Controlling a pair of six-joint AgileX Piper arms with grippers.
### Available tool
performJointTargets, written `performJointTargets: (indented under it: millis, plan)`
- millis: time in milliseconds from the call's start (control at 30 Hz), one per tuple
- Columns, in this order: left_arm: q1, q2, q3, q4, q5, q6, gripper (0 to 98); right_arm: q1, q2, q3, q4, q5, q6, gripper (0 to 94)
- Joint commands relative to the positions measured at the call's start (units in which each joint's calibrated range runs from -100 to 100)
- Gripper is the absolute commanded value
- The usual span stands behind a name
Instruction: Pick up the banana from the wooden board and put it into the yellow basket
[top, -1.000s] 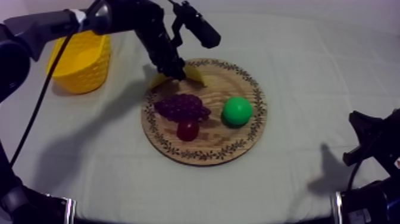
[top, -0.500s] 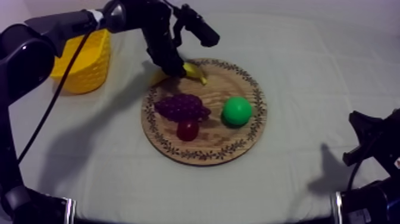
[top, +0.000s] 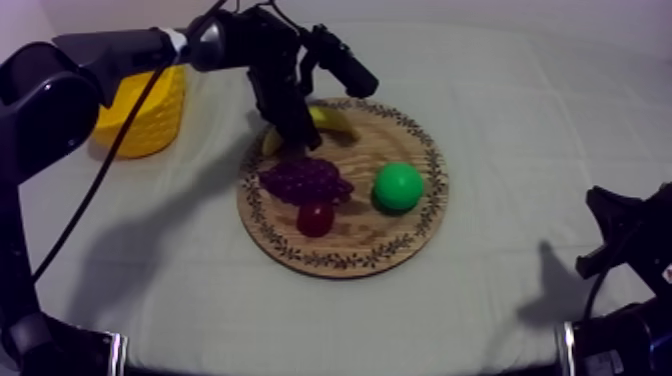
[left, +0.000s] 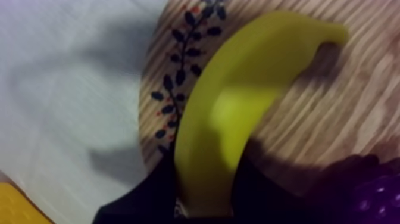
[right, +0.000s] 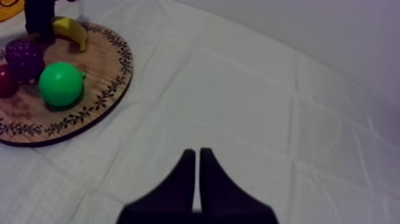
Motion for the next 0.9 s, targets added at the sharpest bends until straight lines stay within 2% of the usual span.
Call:
performJointTargets:
  millis: [0, 133, 433, 633, 867]
  plan:
    - [0.3, -0.4, 0.0, -0.61, -0.4, 1.0, 20.0, 0.0, 0.0, 0.0, 0.0, 0.0, 0.0, 0.5]
    - [0.6, -1.7, -0.4, -1.34, -0.8, 1.9, 14.5, 0.0, 0.0, 0.0, 0.0, 0.0, 0.0, 0.5]
    - [-1.7, -11.2, -1.3, -3.23, 1.0, 2.1, 13.4, 0.0, 0.0, 0.0, 0.0, 0.0, 0.0, 0.5]
    - [-6.4, -19.4, -1.7, -4.77, 3.3, 1.8, 13.3, 0.0, 0.0, 0.0, 0.0, 0.0, 0.0, 0.5]
    - [-14.1, -26.2, -0.7, -5.47, 4.5, 1.3, 13.1, 0.0, 0.0, 0.0, 0.0, 0.0, 0.0, 0.5]
